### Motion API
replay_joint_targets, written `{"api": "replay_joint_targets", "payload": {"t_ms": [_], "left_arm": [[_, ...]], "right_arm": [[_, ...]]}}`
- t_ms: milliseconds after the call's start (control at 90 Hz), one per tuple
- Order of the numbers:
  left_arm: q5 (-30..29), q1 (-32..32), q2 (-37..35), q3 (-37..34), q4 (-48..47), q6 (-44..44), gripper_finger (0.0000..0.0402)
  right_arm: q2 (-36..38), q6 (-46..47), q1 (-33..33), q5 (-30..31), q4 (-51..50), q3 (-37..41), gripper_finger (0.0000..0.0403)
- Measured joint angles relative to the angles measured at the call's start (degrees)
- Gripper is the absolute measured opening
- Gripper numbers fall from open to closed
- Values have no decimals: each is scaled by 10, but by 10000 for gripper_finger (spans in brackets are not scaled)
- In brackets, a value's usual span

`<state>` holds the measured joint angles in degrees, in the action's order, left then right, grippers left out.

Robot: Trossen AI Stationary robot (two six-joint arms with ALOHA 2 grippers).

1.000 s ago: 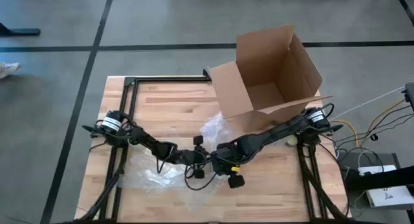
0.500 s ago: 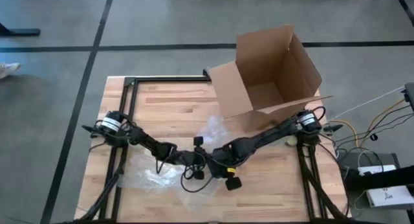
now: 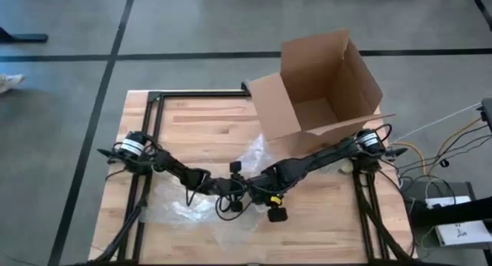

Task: Wrap mug
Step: Wrap the blue mug with the right bubble wrap

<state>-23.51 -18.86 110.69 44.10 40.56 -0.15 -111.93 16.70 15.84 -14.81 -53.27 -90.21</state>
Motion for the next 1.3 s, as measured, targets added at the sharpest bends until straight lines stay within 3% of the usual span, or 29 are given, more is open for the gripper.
{"api": "replay_joint_targets", "payload": {"t_ms": [278, 511, 756, 1067, 1300], "left_arm": [[-11, 1, 0, 0, 0, 0, 5], [-11, 1, 1, 0, 16, -15, 5], [-10, 2, -1, -1, -10, -9, 5], [-1, -1, -1, -5, 0, 13, 5], [0, -3, -1, -6, 1, 15, 5]], "right_arm": [[-11, 322, -1, -9, 44, 5, 0], [-70, 465, -6, -46, 53, 7, 0], [-84, 536, -13, -62, 66, 4, 0], [-74, 552, -13, -37, 36, -38, 0], [-76, 410, -12, -36, 13, -55, 0]]}}
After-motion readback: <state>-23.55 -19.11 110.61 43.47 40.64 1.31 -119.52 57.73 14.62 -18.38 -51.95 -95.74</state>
